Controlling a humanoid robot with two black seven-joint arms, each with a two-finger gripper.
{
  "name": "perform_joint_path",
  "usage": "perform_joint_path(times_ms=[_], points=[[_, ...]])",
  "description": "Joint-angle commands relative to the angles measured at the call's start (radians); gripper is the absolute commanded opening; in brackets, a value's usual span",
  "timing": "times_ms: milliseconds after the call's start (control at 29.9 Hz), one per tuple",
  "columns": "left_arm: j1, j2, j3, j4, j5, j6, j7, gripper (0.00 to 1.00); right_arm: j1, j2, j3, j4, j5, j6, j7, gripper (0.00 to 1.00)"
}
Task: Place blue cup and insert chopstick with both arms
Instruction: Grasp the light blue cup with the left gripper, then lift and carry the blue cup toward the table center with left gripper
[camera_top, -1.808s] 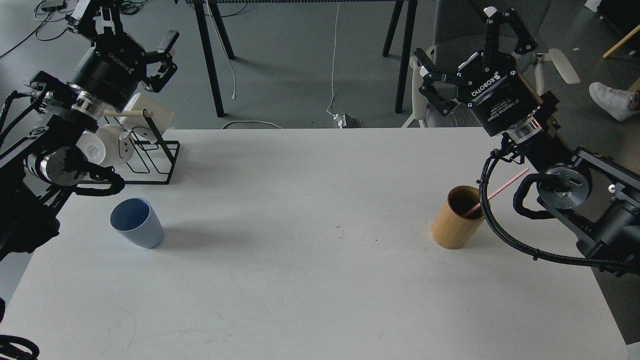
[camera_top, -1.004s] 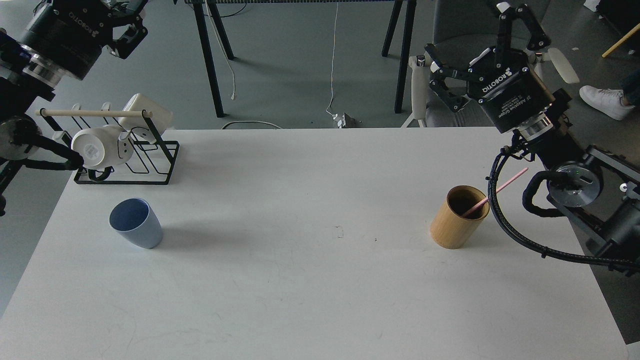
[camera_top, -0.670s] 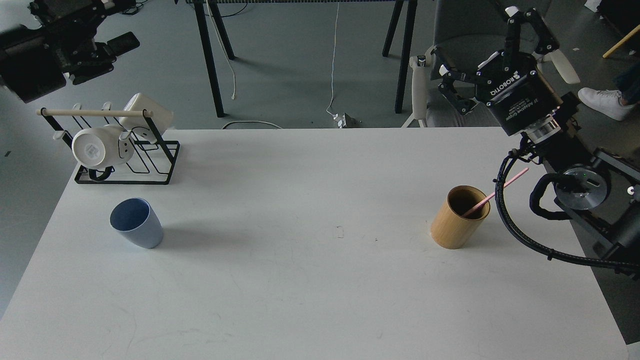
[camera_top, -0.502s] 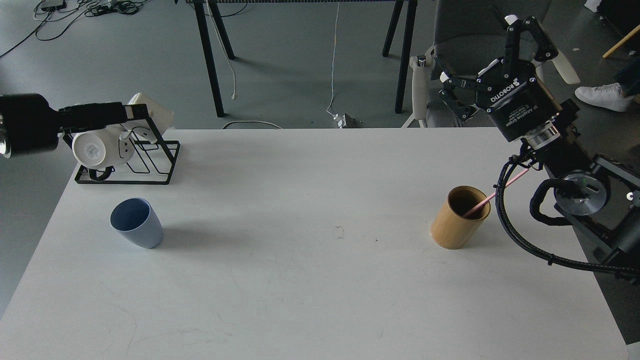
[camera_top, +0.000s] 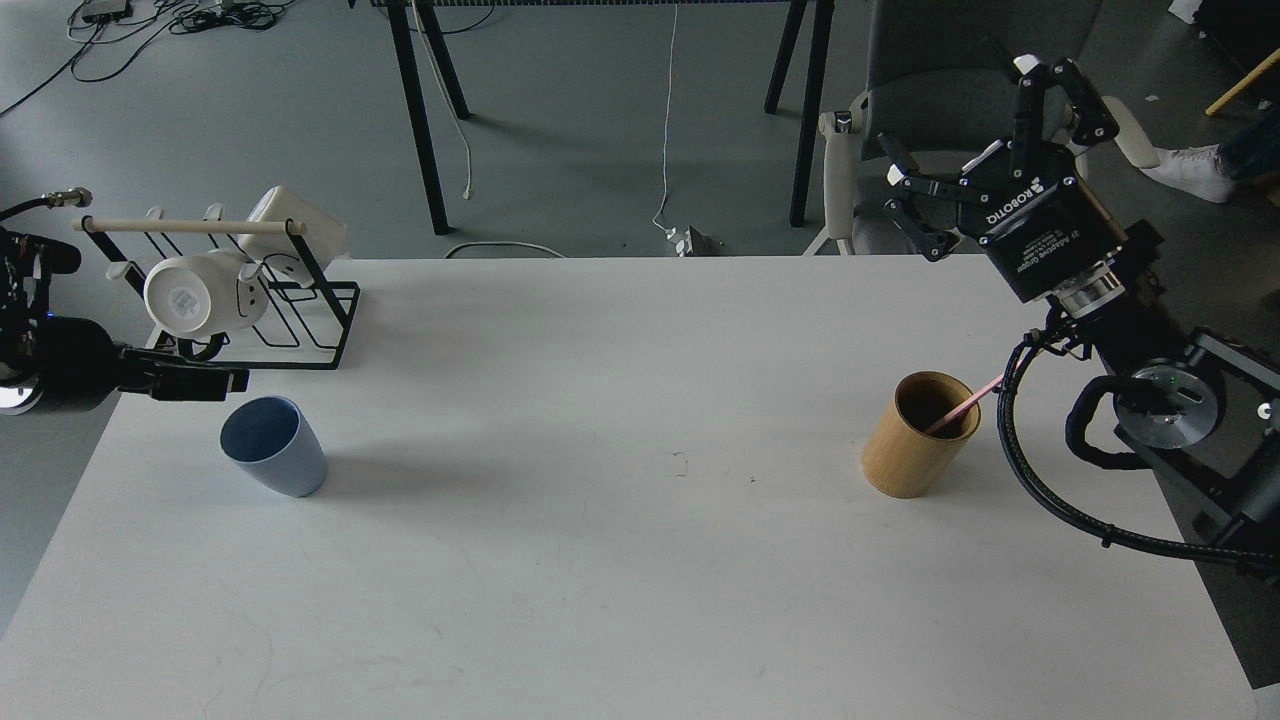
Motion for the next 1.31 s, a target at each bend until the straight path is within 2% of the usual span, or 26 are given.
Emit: perform_joint_path(times_ms=[0,301,402,703,770,804,904,1004,1272], points=[[0.033,-0.046,0.002,0.056,0.001,0.01,0.0,0.99,-0.009,-0.014,0.008,0.001,0.0,0.0,0.0,0.96],[0.078,-0.107,0.002,0.148,0.002,0.052,0.0,0.96,-0.014,-0.025,0.011,0.0,0.0,0.0,0.0,0.96],[0.078,-0.117,0.002,0.152,0.002,0.052,0.0,0.9,-0.019,-0.025,0.011,0.001,0.0,0.0,0.0,0.96],[0.081,-0.114,0.002,0.145,-0.001,0.078,0.0,0.45,-0.029,-0.025,0.011,0.0,0.0,0.0,0.0,0.96],[0.081,-0.114,0.002,0.142,-0.001,0.083,0.0,0.28,-0.034,-0.025,0.011,0.0,0.0,0.0,0.0,0.96],[0.079,-0.114,0.002,0.14,-0.001,0.09,0.0,0.15,-0.034,-0.025,0.011,0.0,0.0,0.0,0.0,0.96],[0.082,-0.115,0.002,0.139,-0.002,0.122,0.0,0.03,-0.034,-0.025,0.013,0.0,0.0,0.0,0.0,0.96],[0.088,-0.115,0.001,0.137,-0.005,0.126,0.0,0.0,-0.035,-0.025,0.013,0.0,0.0,0.0,0.0,0.96],[0.088,-0.104,-0.002,0.135,-0.01,0.132,0.0,0.0,-0.04,-0.03,0.013,0.0,0.0,0.0,0.0,0.96]])
